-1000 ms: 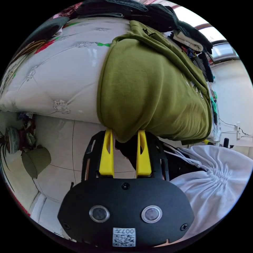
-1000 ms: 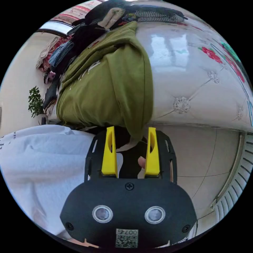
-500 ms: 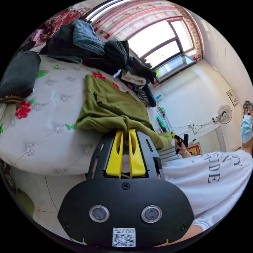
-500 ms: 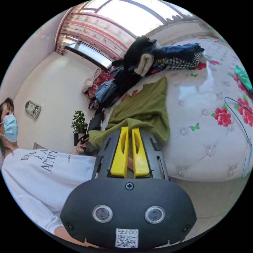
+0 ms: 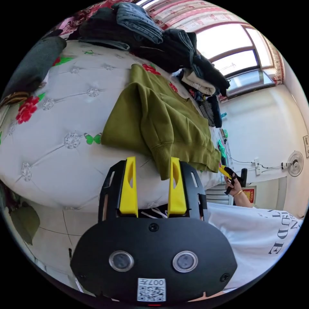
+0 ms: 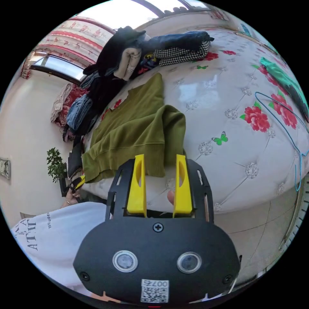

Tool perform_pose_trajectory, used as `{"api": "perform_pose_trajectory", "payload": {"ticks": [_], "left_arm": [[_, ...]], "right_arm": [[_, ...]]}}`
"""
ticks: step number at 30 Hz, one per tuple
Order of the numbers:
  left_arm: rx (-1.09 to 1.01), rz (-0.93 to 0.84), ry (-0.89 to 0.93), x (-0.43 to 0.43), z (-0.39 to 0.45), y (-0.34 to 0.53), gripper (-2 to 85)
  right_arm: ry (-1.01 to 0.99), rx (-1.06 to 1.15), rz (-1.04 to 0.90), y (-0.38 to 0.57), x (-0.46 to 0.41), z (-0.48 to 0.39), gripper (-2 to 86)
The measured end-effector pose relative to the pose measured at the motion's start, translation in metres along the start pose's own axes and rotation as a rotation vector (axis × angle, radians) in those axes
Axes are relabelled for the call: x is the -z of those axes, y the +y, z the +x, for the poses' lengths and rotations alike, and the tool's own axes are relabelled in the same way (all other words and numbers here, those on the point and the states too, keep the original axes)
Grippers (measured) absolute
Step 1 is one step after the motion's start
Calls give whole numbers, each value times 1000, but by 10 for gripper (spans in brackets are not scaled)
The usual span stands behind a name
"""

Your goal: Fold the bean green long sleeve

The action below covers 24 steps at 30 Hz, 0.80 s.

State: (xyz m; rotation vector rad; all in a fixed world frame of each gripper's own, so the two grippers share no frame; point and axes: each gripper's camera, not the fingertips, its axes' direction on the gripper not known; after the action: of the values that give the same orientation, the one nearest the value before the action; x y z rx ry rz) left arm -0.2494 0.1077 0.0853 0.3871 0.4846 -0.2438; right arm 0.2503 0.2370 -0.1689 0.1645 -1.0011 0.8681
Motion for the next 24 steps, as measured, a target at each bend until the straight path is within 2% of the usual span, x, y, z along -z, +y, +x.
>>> {"api": "perform_pose_trajectory", "payload": {"ticks": [1,5,7,8,10,12,16,20,24], "left_arm": [[-12,-64,-10,-11,3,-11,125],[-125,-139,-12,-8,21,-28,12],[-187,-125,113,23,25,-29,0],[-196,-115,164,34,24,-29,-1],[-255,-64,403,79,20,-23,-5],[-325,-12,531,111,18,-18,-6],[-465,138,752,160,5,-32,-6],[-371,258,819,162,-21,-104,-1],[-53,378,656,122,-46,-214,28]], "right_arm": [[24,-2,-11,-2,-3,-3,68],[61,57,-94,-8,-1,-26,28],[5,125,-76,-3,23,-36,16],[-59,162,-49,2,44,-39,11],[-194,194,-24,13,78,-39,5],[-447,208,14,25,118,-32,1],[-633,204,149,29,160,-25,-2],[-702,212,250,-24,169,-48,0],[-544,165,337,-116,139,-92,10]]}}
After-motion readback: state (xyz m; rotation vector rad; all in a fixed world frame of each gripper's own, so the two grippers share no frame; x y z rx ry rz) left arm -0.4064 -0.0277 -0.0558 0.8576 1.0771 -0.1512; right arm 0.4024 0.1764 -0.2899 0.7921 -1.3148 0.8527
